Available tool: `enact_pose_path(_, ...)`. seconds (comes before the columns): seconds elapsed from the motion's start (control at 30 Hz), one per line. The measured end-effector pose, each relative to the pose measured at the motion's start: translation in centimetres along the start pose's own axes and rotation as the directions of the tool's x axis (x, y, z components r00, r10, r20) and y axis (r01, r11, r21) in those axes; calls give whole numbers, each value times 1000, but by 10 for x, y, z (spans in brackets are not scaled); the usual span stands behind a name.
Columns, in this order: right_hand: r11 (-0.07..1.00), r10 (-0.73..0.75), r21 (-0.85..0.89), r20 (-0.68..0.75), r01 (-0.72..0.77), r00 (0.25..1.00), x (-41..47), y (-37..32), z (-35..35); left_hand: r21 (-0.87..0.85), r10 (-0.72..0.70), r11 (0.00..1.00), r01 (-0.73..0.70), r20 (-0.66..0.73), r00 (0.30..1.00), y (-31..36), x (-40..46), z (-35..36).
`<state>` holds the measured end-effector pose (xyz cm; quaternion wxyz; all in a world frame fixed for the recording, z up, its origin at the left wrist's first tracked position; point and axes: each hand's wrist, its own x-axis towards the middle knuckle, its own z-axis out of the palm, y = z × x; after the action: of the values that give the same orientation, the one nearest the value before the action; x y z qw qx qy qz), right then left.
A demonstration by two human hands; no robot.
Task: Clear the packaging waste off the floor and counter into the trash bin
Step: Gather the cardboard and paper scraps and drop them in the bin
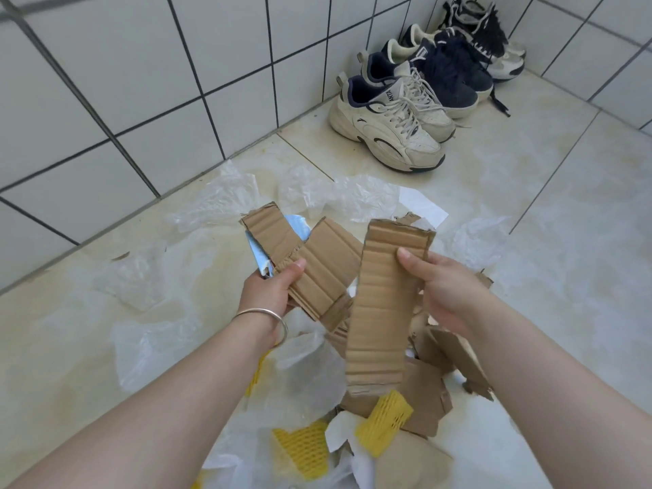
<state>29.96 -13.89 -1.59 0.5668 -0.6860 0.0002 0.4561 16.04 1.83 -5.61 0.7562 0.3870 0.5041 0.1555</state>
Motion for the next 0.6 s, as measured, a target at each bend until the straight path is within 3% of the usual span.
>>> enact_pose_path(0.2, 975, -57, 214, -3, 57, 998, 5, -23, 67, -69, 13, 998, -9, 61, 998, 36, -26, -10)
enact_pose_path(0.4, 975, -205, -35, 232, 219, 951, -8, -56, 151, -171, 64, 982, -76, -74, 995, 95, -69, -59)
enact_pose_path(0.6, 877, -228, -223, 587, 426, 777, -49, -87, 239, -163, 164, 957, -240, -379, 911, 133, -133, -144)
